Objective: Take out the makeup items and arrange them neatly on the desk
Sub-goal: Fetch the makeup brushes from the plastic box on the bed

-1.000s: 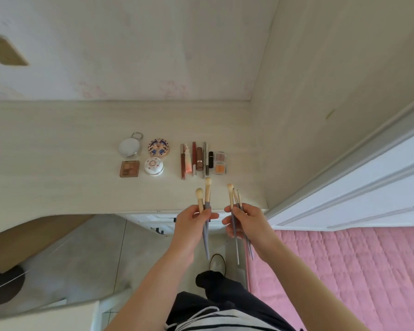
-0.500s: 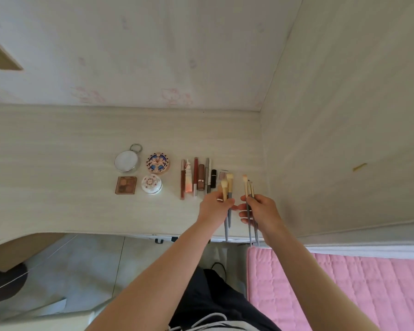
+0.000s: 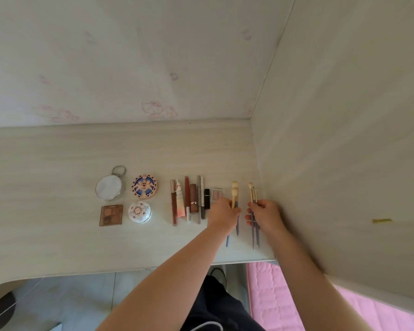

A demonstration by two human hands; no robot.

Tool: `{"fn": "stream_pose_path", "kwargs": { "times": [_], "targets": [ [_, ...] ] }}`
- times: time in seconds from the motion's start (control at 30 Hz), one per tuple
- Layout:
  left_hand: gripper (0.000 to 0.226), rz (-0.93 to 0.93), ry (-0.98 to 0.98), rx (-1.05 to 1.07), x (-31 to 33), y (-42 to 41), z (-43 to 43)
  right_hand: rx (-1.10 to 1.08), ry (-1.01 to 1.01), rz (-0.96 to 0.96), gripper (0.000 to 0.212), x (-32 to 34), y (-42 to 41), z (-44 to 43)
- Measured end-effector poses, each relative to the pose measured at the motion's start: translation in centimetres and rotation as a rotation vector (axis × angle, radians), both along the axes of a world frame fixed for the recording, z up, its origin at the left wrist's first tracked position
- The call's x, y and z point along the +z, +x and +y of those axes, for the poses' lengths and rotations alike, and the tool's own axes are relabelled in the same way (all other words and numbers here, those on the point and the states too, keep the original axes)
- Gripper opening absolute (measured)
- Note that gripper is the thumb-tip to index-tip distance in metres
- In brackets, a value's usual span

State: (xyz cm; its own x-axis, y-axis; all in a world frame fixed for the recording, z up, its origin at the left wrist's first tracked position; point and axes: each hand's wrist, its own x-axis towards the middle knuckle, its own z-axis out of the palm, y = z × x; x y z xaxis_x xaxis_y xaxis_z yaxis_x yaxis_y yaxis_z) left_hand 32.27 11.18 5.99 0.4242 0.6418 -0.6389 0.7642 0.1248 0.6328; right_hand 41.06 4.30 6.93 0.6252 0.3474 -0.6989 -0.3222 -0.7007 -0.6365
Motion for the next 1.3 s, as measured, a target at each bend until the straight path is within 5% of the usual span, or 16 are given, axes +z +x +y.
{"fn": "stream_pose_path", "kwargs": {
  "times": [0.2,0.57,1.03,1.3],
  "targets": [
    [0.011,0.107,0.030,-0.046,-1.3,1.3,0.7,0.299,-0.198,-0.282,0.019,-1.9,0.4,0.9],
    [0.012,0.137,0.013,0.017,-2.7,3.2,1.3,0.329,-0.205,-0.459,0.014,-2.4,1.1,2.8],
    [0.021,0.160,0.099,-0.007,-2.8,3.1,2.0,0.312,-0.204,-0.500,0.017,-2.5,1.3,2.7],
    [0.006,0.188,0.188,-0.068,-2.1,3.0,2.1,0.311,-0.210,-0.536,0.015,-2.2,1.3,2.5]
  ]
}}
